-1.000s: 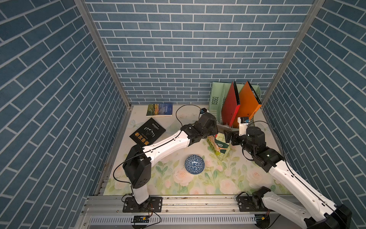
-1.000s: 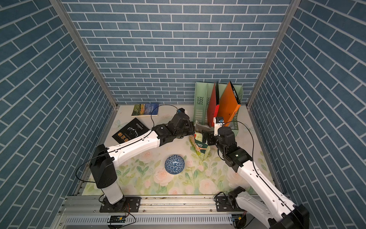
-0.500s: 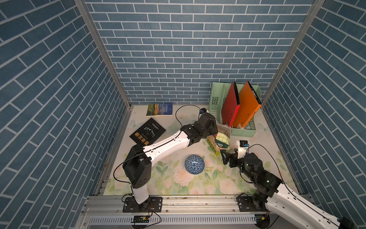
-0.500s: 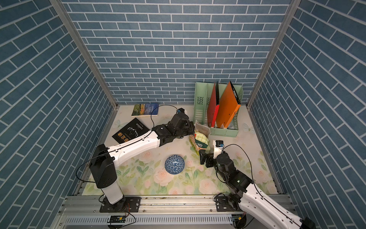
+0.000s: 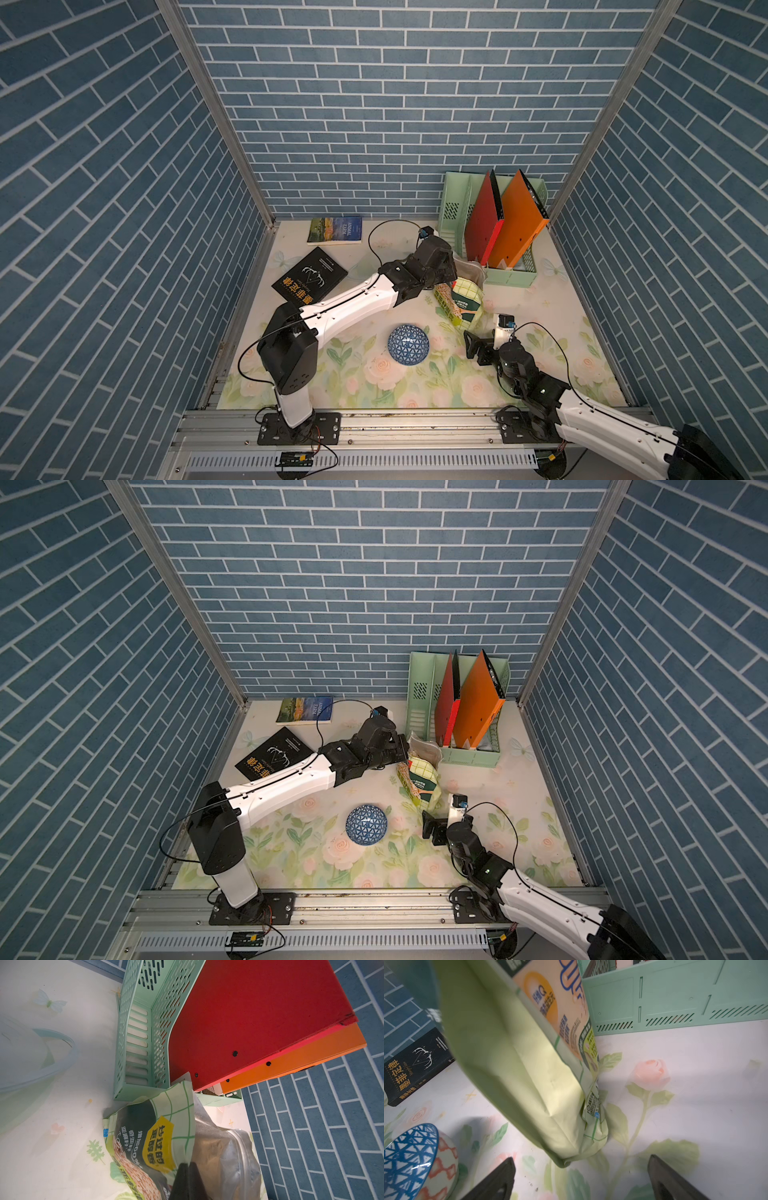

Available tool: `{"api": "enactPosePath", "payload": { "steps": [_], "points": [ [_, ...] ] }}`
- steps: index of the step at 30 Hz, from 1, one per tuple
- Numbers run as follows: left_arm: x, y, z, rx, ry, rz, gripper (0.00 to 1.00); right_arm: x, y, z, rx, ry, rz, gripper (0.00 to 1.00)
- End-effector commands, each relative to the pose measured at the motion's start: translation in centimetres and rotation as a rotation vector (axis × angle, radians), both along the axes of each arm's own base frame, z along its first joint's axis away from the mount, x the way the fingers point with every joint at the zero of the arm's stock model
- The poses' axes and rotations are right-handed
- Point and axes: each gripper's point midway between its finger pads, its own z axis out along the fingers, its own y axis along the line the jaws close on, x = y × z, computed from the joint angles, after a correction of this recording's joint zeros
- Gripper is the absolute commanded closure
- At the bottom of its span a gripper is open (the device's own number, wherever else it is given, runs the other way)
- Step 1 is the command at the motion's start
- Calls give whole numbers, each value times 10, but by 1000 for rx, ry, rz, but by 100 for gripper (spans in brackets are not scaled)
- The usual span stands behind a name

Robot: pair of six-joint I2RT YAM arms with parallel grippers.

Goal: Pour the oats into the breakfast bowl
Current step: Pick up the oats bag from the center of the board.

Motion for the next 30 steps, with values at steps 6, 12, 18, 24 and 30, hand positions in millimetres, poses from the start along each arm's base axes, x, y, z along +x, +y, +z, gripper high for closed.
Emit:
{"api": "enactPosePath", "payload": {
  "steps": [6, 12, 18, 24, 30],
  "points": [
    [9, 0, 24, -55, -56, 5, 100, 12, 4, 18, -28, -171, 9, 0],
    [10, -4, 22, -49, -45, -3, 100, 17, 7, 18, -95, -230, 27, 0],
    [10, -4, 24, -54, -46, -4, 100, 21, 14, 3, -142, -208, 43, 0],
    [10, -6, 25, -57, -43, -13, 100, 25, 19, 0, -178, -247, 44, 0],
    [10, -7, 25, -57, -42, -14, 100, 32, 22, -14, -262, -262, 50, 0]
  ]
}}
